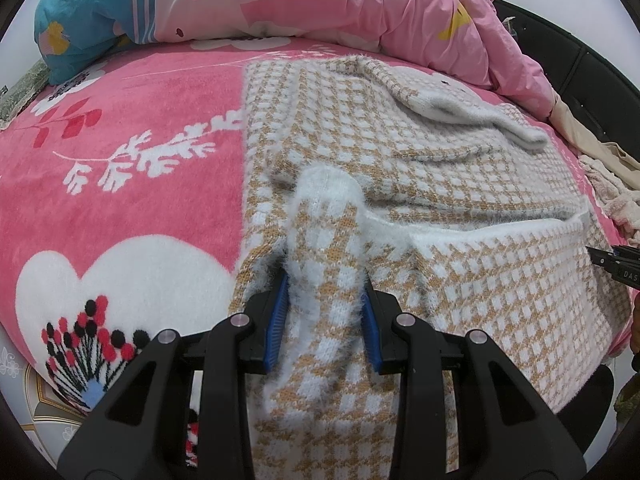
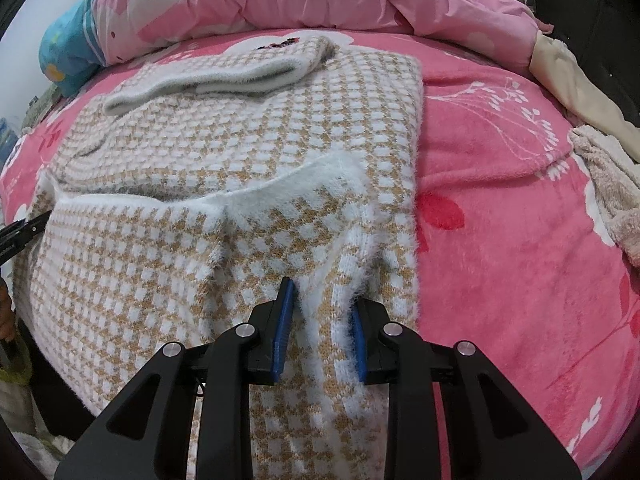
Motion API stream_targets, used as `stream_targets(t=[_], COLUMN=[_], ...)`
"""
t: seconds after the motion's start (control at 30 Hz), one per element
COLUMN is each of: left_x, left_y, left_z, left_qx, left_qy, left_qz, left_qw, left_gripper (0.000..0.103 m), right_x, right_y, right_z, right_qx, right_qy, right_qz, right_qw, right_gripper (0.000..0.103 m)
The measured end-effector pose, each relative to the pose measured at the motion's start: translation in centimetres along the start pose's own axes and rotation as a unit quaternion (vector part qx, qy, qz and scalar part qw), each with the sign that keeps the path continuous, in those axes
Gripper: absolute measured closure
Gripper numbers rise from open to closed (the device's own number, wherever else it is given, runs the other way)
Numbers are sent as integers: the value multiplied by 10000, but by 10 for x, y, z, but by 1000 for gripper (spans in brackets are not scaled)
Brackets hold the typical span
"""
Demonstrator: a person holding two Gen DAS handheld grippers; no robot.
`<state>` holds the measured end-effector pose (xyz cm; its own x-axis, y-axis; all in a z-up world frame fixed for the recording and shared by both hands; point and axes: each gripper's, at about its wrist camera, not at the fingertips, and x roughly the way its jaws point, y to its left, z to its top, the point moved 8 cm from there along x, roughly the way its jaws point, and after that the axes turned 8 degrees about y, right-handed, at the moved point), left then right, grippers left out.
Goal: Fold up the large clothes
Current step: 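Grasp the coat's white edge with the right gripper beside the left gripper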
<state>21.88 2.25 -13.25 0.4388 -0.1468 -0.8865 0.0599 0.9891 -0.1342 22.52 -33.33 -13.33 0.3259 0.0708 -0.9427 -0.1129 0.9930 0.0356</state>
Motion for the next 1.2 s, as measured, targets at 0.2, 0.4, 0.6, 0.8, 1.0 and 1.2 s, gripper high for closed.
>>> stream_targets(t=[0.2, 0.4, 0.6, 0.8, 1.0, 1.2], left_x=[0, 1, 1, 1, 1, 1], left_y=[0, 0, 0, 1, 2, 2], left_z=[0, 0, 0, 0, 0, 1], left_qx=[4, 4, 3, 14, 10, 10], left_qy=[0, 0, -3, -5, -6, -15], left_qz=[-9, -13, -22, -18, -26, -23], left_qw=[10000, 10000, 10000, 10000, 10000, 10000], left_gripper=[70, 70, 70, 70, 70, 70], right_x=[0, 0, 0, 0, 1, 1], right_y=[0, 1, 0, 0, 1, -1], right_z=[0, 0, 1, 0, 0, 1], right_qx=[2, 5, -8, -1, -6, 1], right_qy=[2, 5, 8, 7, 10, 5], right_qz=[-8, -12, -20, -20, -24, -26], right_qw=[10000, 10000, 10000, 10000, 10000, 10000], right_gripper=[78, 78, 78, 78, 78, 78])
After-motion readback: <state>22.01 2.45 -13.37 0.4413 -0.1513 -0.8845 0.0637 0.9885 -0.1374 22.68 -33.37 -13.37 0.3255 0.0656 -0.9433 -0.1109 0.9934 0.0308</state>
